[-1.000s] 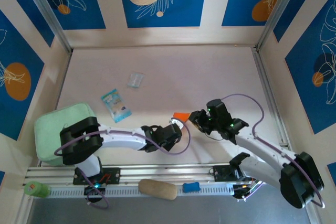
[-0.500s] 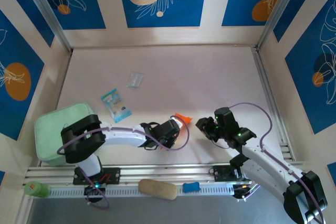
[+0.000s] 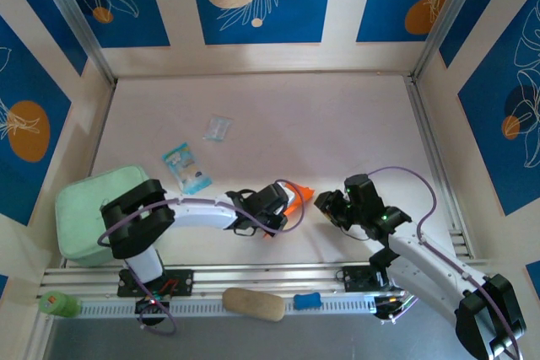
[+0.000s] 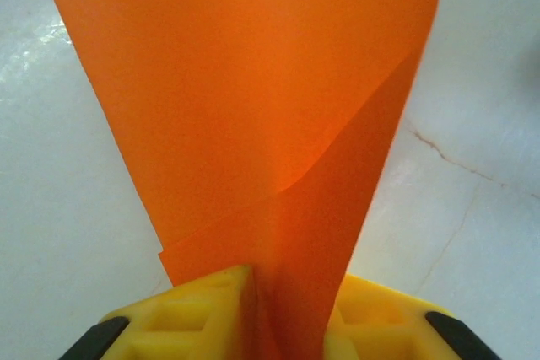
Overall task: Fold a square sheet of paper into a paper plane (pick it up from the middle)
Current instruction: Perform the fifth fold on the wing at the bottom-center of the table.
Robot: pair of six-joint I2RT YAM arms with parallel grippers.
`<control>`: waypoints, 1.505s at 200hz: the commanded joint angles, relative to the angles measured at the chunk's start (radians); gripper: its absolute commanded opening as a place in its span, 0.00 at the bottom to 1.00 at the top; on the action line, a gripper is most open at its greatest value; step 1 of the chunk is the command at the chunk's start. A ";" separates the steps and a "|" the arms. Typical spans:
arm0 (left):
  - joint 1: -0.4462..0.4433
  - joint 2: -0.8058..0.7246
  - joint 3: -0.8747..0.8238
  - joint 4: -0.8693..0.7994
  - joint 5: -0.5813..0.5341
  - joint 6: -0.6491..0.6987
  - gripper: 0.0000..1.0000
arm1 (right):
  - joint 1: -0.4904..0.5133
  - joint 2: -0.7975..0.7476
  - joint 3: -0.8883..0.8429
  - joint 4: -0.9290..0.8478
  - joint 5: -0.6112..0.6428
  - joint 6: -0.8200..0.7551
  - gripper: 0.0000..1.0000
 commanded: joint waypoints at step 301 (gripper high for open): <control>0.209 0.046 -0.200 0.334 0.384 -0.224 0.05 | 0.060 0.104 0.007 0.181 -0.036 -0.122 0.38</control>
